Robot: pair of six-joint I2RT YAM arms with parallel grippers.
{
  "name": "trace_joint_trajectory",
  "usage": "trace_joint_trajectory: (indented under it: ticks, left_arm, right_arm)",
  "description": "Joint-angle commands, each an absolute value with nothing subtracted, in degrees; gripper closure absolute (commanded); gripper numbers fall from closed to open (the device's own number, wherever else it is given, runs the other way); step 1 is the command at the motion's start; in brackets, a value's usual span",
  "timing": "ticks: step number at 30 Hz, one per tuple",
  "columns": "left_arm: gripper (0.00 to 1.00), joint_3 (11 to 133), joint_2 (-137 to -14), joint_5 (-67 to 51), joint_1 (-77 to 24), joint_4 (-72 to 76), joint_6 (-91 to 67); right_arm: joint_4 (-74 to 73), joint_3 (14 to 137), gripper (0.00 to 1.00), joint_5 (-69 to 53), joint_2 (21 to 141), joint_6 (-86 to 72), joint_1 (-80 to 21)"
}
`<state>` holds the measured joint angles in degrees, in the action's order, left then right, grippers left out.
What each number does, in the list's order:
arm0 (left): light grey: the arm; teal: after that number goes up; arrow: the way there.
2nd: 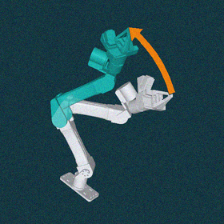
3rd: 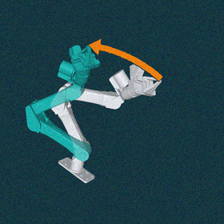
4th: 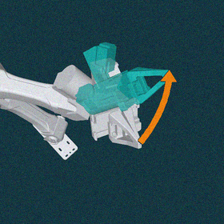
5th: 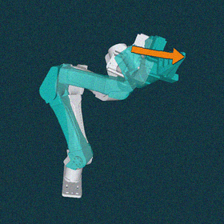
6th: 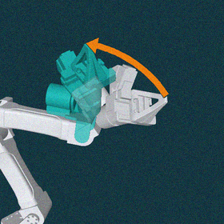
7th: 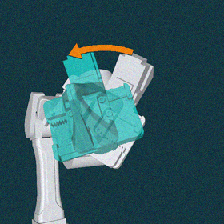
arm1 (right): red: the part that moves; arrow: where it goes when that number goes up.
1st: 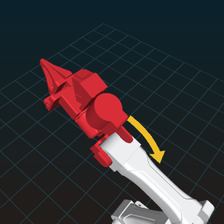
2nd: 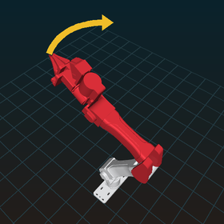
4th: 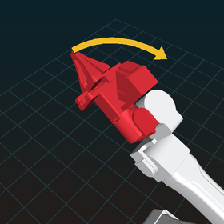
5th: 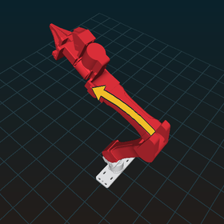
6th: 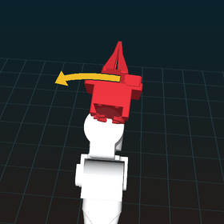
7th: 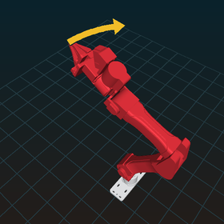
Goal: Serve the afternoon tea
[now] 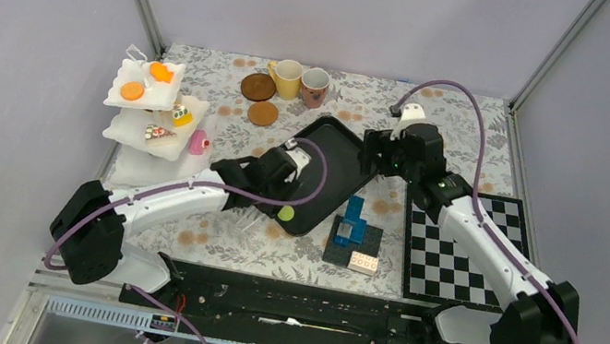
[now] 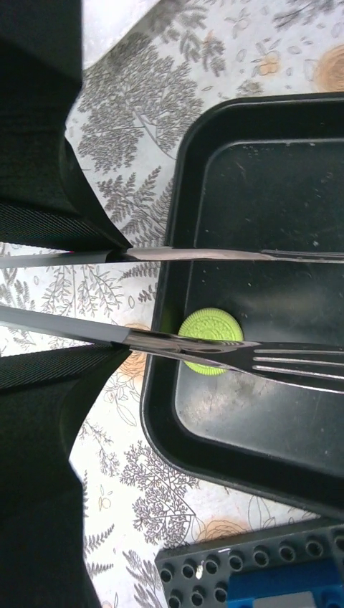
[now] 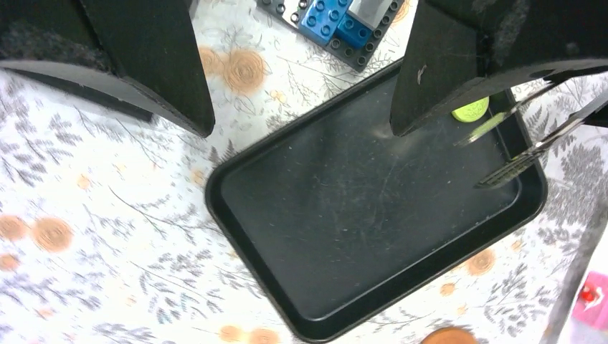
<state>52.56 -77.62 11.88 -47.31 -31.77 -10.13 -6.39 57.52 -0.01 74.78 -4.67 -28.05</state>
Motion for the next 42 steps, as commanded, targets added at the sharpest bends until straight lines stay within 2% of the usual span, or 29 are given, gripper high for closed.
trace_joint_trajectory:
  ticks: [1,7,13,17,21,29,38,42]
  left_arm:
    - [0.52,58.35,-78.22,4.51,-41.64,-35.91,-14.46]
    - [0.51,58.65,-73.42,0.73,-36.38,-39.55,-16.33]
    - [0.51,59.97,-74.75,-9.05,-32.14,-45.51,-19.02]
    - [0.51,60.61,-75.53,-13.82,-31.49,-49.72,-20.09]
    - [0.51,60.1,-76.69,-6.7,-31.46,-49.34,-20.68]
    - [0.49,46.82,-73.1,3.36,-31.63,-17.74,-23.28]
    - [0.36,40.78,-73.42,15.06,-34.65,-11.59,-26.02]
    - [0.3,36.11,-72.26,16.0,-35.07,-6.43,-27.27]
  right_arm:
    - [-12.69,56.57,0.0,6.69,67.88,-10.17,-27.77]
    - [-14.79,57.91,0.0,-9.1,67.58,-14.49,-28.09]
    - [-14.05,57.05,0.0,-8.48,65.93,-16.26,-28.21]
    - [-13.03,56.46,0.0,-12.61,66.71,-16.5,-28.42]
    - [-12.18,55.6,0.0,-12.28,66.31,-16.25,-29.0]
    - [-11.95,53.56,0.0,-11.6,63.92,-14.28,-29.08]
    - [-9.48,51.1,0.0,-13.58,61.74,-14.99,-29.05]
    - [-9.63,50.77,0.0,-14.4,60.53,-14.97,-29.01]
